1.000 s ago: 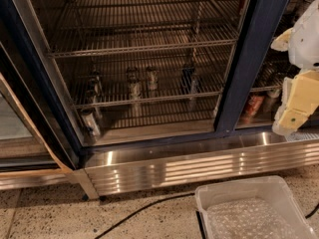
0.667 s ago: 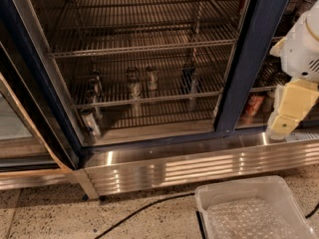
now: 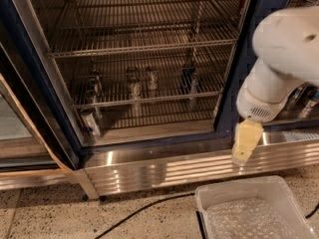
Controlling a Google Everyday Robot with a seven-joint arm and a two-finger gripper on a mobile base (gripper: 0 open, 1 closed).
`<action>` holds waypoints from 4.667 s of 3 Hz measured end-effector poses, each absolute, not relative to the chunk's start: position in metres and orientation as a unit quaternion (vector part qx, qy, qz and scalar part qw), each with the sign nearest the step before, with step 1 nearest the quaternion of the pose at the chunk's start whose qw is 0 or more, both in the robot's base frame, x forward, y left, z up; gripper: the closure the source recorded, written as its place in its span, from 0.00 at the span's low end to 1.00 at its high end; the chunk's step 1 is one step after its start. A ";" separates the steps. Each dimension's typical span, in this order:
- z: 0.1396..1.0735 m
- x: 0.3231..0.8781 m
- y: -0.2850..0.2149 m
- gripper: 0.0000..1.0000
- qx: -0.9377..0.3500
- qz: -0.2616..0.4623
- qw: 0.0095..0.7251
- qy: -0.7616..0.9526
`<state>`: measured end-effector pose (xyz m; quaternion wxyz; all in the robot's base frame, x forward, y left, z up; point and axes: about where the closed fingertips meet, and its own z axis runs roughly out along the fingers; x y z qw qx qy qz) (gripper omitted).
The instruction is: Pick 7up can from bottom shelf of fridge
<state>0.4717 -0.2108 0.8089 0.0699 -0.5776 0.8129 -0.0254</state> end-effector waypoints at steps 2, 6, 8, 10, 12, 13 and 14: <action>0.693 0.476 -0.206 0.00 -0.598 0.003 0.024 0.801; 0.604 0.516 -0.167 0.00 -0.612 0.088 0.081 0.782; 0.579 0.526 -0.150 0.00 -0.625 0.130 0.118 0.761; 0.551 0.568 -0.112 0.00 -0.591 0.184 0.211 0.756; 0.543 0.641 -0.064 0.00 -0.525 0.227 0.325 0.753; 0.542 0.640 -0.064 0.00 -0.524 0.228 0.326 0.753; 0.536 0.648 -0.054 0.00 -0.504 0.235 0.356 0.751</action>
Offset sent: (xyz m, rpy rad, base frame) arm 0.0064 0.0075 -0.1769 -0.0106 0.1684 0.0774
